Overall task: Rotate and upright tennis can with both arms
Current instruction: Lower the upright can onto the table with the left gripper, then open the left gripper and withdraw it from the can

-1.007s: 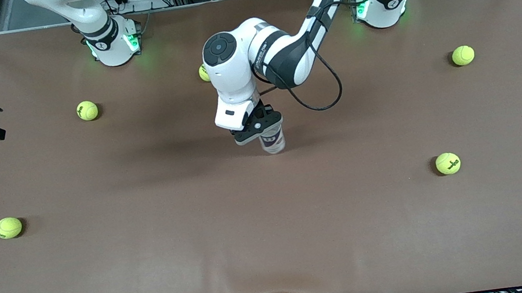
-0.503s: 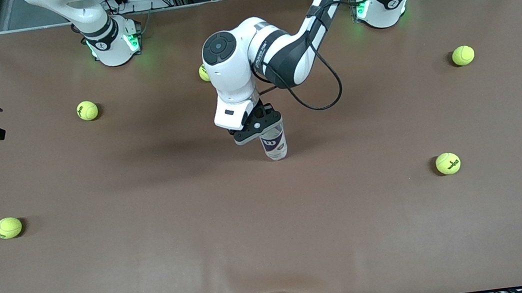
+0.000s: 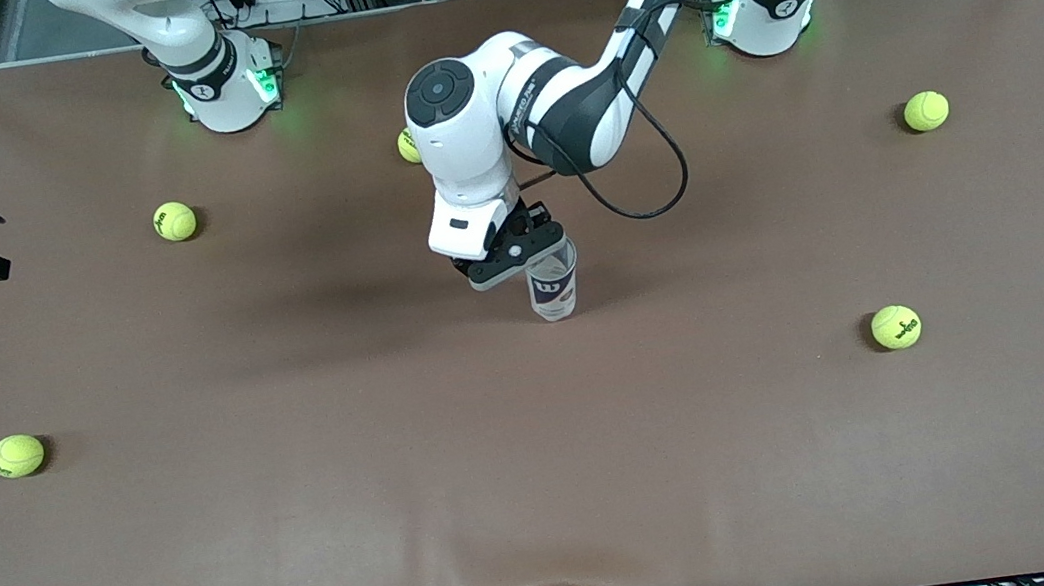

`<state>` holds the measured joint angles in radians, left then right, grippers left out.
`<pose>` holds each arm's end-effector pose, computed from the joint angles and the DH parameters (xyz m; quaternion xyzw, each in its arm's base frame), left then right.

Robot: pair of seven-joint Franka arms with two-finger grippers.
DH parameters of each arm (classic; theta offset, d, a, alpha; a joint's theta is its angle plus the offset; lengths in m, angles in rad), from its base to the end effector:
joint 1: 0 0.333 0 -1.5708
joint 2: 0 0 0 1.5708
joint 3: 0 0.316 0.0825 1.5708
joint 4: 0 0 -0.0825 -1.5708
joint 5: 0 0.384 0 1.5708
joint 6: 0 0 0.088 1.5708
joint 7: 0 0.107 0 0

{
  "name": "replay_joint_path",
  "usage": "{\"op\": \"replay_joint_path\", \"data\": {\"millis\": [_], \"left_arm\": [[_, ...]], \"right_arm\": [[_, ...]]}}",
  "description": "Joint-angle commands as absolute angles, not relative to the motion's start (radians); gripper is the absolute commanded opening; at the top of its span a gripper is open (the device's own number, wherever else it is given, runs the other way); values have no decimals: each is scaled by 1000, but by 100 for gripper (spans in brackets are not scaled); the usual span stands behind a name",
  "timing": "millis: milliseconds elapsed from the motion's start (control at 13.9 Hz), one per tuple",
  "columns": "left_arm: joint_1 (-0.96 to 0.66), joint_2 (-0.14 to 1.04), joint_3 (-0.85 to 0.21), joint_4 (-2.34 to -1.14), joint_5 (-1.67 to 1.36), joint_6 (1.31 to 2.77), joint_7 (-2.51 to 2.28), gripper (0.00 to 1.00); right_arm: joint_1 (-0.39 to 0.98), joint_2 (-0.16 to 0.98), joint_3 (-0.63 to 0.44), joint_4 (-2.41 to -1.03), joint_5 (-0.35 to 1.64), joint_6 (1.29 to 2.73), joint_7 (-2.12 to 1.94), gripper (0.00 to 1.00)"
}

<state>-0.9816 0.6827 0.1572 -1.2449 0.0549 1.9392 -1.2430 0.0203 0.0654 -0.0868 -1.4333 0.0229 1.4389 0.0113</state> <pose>0.4841 -0.5611 0.3681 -0.9807 -0.1803 -0.0693 0.0300 0.5605 -0.0328 0.6410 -0.9988 0.0377 0.0295 0.0094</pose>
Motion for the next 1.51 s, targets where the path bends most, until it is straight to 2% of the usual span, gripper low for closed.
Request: {"op": "replay_joint_path", "data": {"millis": [0, 359, 431, 503, 1078, 1438], "left_arm": [[-985, 661, 164, -1241, 77, 1905, -1266, 70], [-979, 620, 187, -1241, 75, 1876, -1256, 81], [-968, 606, 193, -1241, 72, 1861, -1253, 96], [-951, 591, 193, -1241, 72, 1856, -1253, 100], [-873, 497, 219, -1241, 75, 1841, -1232, 100], [-715, 420, 213, -1243, 48, 1769, -984, 100]], "right_arm": [[11, 61, -80, -1434, 34, 1433, 17, 100], [17, 61, -80, -1434, 34, 1442, 23, 100], [14, 63, -80, -1434, 35, 1443, 23, 100], [15, 63, -80, -1434, 35, 1443, 23, 100], [32, 67, -78, -1437, 32, 1457, 28, 100], [35, 64, -78, -1434, 34, 1457, 28, 100]]}}
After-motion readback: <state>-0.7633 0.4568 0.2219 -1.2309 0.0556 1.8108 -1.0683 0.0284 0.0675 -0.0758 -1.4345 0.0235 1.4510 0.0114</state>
